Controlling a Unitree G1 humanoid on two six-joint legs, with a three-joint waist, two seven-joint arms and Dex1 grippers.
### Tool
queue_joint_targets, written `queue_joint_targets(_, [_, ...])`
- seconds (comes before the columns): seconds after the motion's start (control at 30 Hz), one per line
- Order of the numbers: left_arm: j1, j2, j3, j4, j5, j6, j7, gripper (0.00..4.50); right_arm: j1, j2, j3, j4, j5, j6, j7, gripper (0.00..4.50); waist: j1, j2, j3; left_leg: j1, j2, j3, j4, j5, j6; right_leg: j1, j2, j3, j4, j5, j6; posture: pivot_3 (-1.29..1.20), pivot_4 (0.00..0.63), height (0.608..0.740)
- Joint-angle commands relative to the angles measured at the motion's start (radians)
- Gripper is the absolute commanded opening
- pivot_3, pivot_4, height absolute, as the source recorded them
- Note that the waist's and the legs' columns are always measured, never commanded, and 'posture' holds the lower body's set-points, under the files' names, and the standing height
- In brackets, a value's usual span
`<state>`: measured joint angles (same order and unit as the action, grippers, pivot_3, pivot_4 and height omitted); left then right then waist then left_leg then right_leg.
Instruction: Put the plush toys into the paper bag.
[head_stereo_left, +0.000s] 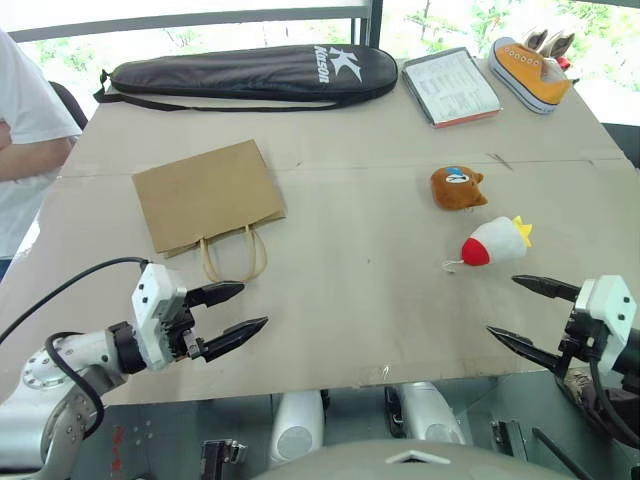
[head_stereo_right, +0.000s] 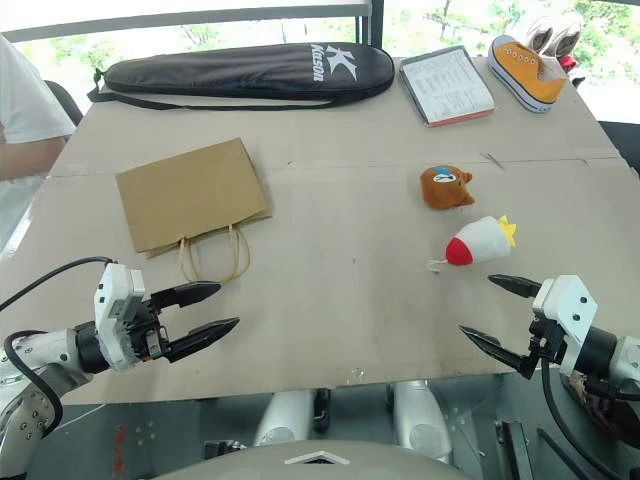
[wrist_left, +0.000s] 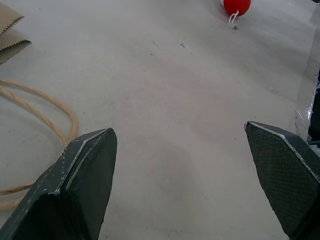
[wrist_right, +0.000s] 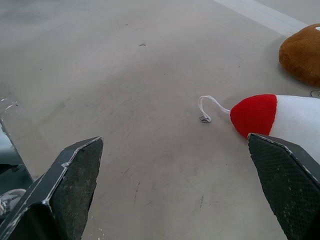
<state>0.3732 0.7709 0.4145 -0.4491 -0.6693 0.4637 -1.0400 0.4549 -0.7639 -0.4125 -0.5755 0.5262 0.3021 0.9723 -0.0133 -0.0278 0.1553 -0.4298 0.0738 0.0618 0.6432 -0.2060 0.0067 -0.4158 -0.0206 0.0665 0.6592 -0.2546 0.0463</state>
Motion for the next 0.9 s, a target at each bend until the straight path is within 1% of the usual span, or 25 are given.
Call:
queue_joint_targets(0.03, [-0.027,-0.013,0.028,-0.004,-0.049,0.017,0.025,4.41,-0.068,-0.005,0.040,-0.041,-0.006,0.015,-0.036,4.50,0.000,0.000,0.000,0.000,0.000,0.000,0.000,0.000,0.000,0.000,0.000,0.000,0.000,0.000,0.000,0.00,0.150,0.740])
queue_joint_targets(0.07, [-0.060,-0.035,0.058,0.030,-0.080,0.030,0.059,4.41,-0.119,-0.004,0.092,-0.072,-0.001,0.044,-0.060,4.50,-0.002,0.000,0.000,0.000,0.000,0.001,0.000,0.000,0.000,0.000,0.000,0.000,0.000,0.000,0.000,0.00,0.150,0.740])
queue_joint_targets(0.13, [-0.098,-0.051,0.104,0.080,-0.122,0.045,0.080,4.41,-0.187,0.004,0.154,-0.110,0.015,0.085,-0.094,4.50,-0.005,0.000,0.000,0.001,0.000,0.000,0.000,0.000,0.000,-0.001,0.001,0.000,0.001,0.000,0.001,0.00,0.150,0.740])
queue_joint_targets(0.27, [-0.118,-0.021,0.152,0.118,-0.137,0.048,0.046,4.41,-0.236,0.007,0.192,-0.134,0.036,0.121,-0.113,4.50,-0.001,-0.001,0.000,0.001,0.000,-0.001,0.000,0.000,0.000,-0.001,0.003,-0.002,0.002,-0.001,0.002,0.00,0.150,0.740])
queue_joint_targets(0.37, [-0.150,0.029,0.199,0.197,-0.039,-0.076,0.006,4.41,-0.261,0.010,0.211,-0.147,0.060,0.132,-0.115,4.50,0.004,-0.003,0.000,-0.002,0.000,0.000,0.000,0.000,0.000,-0.001,0.002,-0.002,0.000,0.000,-0.001,0.00,0.150,0.740])
queue_joint_targets(0.4, [-0.158,0.050,0.197,0.240,0.033,-0.173,-0.018,4.41,-0.265,0.012,0.216,-0.147,0.061,0.132,-0.115,4.50,0.003,-0.003,0.000,-0.002,-0.001,0.000,0.000,0.000,0.000,-0.001,0.002,-0.002,0.000,0.000,-0.001,0.00,0.150,0.740])
queue_joint_targets(0.43, [-0.164,0.080,0.184,0.309,0.127,-0.320,-0.055,4.41,-0.268,0.016,0.224,-0.145,0.058,0.128,-0.117,4.50,0.003,-0.003,0.000,-0.001,-0.001,0.000,0.000,0.000,0.000,-0.001,0.002,-0.002,0.000,0.000,-0.001,0.00,0.150,0.740])
queue_joint_targets(0.5, [-0.197,0.133,0.150,0.468,0.271,-0.582,-0.122,4.41,-0.264,0.029,0.244,-0.130,0.038,0.104,-0.113,4.50,0.002,-0.003,0.000,-0.001,0.000,0.001,0.000,0.000,0.000,-0.001,0.002,-0.002,0.000,0.000,-0.001,0.00,0.150,0.740])
queue_joint_targets(0.53, [-0.223,0.149,0.129,0.537,0.319,-0.683,-0.135,4.41,-0.262,0.034,0.253,-0.123,0.028,0.093,-0.112,4.50,0.002,-0.002,0.000,0.000,0.000,0.001,-0.001,0.000,0.000,-0.001,0.002,-0.001,0.000,0.000,-0.001,0.00,0.150,0.740])
queue_joint_targets(0.6, [-0.273,0.164,0.083,0.626,0.361,-0.800,-0.168,4.41,-0.257,0.044,0.262,-0.118,0.017,0.078,-0.112,4.50,0.003,-0.002,0.000,0.000,0.000,0.001,-0.001,0.000,0.000,-0.002,0.001,-0.001,0.000,0.000,-0.002,0.00,0.150,0.740])
queue_joint_targets(0.7, [-0.347,0.171,0.004,0.739,0.427,-0.959,-0.192,4.41,-0.237,0.055,0.261,-0.120,0.008,0.056,-0.110,4.50,0.003,-0.003,-0.001,-0.001,0.001,0.007,-0.003,0.000,0.000,-0.002,-0.007,-0.002,-0.001,0.000,-0.002,0.00,0.150,0.740])
queue_joint_targets(0.83, [-0.493,0.157,-0.124,0.882,0.564,-1.112,-0.129,4.41,-0.196,0.067,0.255,-0.118,-0.016,0.015,-0.110,4.50,0.005,-0.007,-0.004,-0.002,0.000,0.011,-0.004,0.000,0.000,-0.001,-0.009,-0.003,-0.001,0.001,-0.001,0.00,0.150,0.740])
queue_joint_targets(0.9, [-0.555,0.136,-0.174,0.918,0.584,-1.132,-0.117,3.92,-0.183,0.074,0.257,-0.120,-0.032,-0.005,-0.115,4.50,0.008,-0.008,-0.004,-0.002,0.000,0.012,-0.004,0.000,0.001,-0.001,-0.009,-0.003,-0.001,0.001,-0.001,0.00,0.150,0.740])
